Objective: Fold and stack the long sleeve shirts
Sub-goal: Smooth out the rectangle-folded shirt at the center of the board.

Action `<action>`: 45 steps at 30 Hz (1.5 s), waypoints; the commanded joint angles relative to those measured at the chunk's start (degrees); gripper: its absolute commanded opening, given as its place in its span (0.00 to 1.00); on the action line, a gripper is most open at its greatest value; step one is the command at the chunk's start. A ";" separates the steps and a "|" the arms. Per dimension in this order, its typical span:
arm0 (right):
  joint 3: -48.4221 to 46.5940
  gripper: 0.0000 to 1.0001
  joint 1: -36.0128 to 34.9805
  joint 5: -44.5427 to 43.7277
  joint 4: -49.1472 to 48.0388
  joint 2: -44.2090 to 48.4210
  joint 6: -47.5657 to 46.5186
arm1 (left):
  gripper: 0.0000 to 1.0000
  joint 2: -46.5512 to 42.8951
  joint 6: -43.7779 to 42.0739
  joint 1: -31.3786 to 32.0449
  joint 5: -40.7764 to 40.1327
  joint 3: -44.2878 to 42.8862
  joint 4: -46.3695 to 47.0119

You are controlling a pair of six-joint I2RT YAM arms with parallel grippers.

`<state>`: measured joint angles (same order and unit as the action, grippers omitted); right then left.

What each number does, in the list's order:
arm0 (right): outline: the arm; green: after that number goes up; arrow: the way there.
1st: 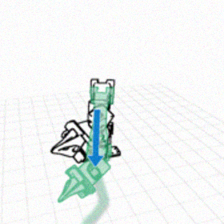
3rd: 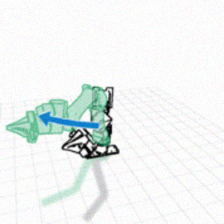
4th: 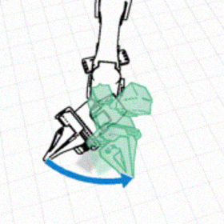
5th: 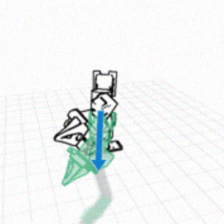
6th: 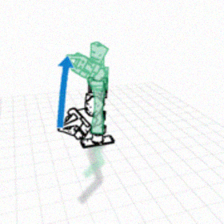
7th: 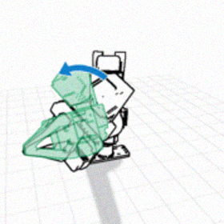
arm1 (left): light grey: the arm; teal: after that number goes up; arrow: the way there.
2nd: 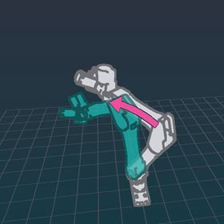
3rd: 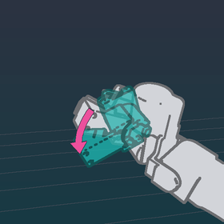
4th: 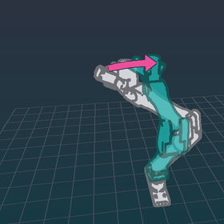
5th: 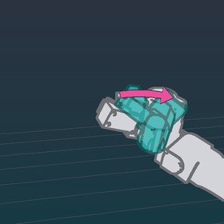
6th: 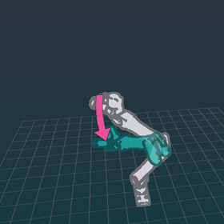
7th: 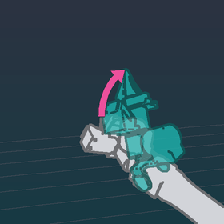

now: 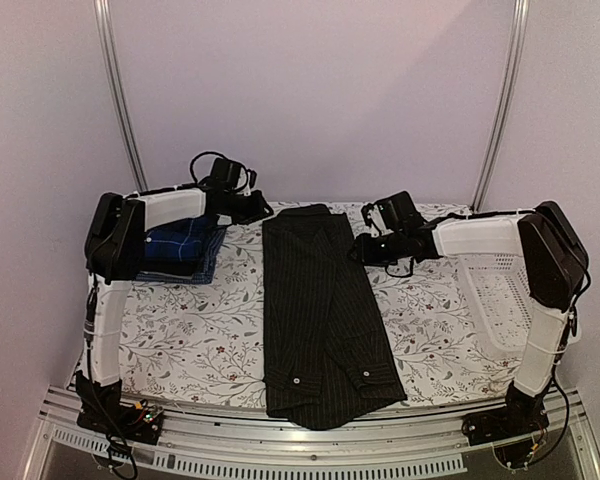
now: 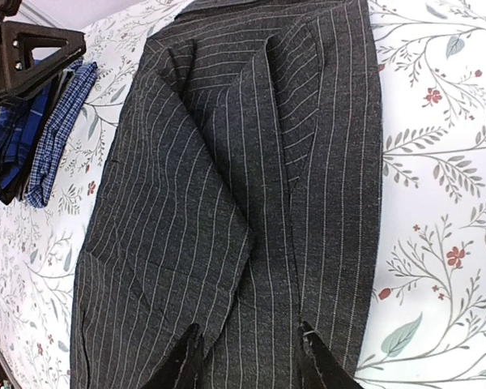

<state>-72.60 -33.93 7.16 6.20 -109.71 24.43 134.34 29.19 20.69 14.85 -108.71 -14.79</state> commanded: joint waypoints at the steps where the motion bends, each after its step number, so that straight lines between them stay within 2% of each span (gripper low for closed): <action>1: 4.48 0.34 1.16 2.08 -1.85 3.78 0.33 | 0.18 -2.34 5.22 4.98 7.07 5.20 7.99; 5: 9.68 0.34 1.18 3.69 -4.05 7.61 1.35 | 0.13 1.54 9.74 7.06 11.85 3.52 10.98; 13: 16.44 0.34 1.33 4.21 -5.21 13.50 2.68 | 0.12 11.82 15.57 6.61 13.20 -4.47 11.65; 19: 19.15 0.34 1.32 5.82 -5.41 16.28 3.59 | 0.12 21.30 15.67 4.92 14.11 -18.28 3.93; 23: 20.11 0.35 1.33 5.69 -4.90 17.69 3.65 | 0.15 22.08 14.14 5.15 11.34 -21.93 0.67; 27: 20.34 0.35 1.33 5.27 -4.35 18.68 3.46 | 0.19 18.42 9.81 6.26 8.85 -21.22 -1.38; 33: 20.50 0.36 1.37 4.39 -3.67 19.75 2.76 | 0.23 9.34 4.68 9.46 5.87 -14.75 0.98; 37: 21.12 0.36 1.32 4.22 -3.74 20.13 2.89 | 0.30 5.97 2.55 11.51 3.29 -11.25 2.74; 45: 23.25 0.37 1.40 3.61 -3.83 22.30 2.93 | 0.25 5.93 5.66 15.44 5.82 -6.77 3.18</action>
<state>-50.39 -32.86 12.03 2.52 -90.32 27.59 140.55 34.13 34.28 20.29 -119.46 -11.42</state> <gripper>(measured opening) 0.364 0.272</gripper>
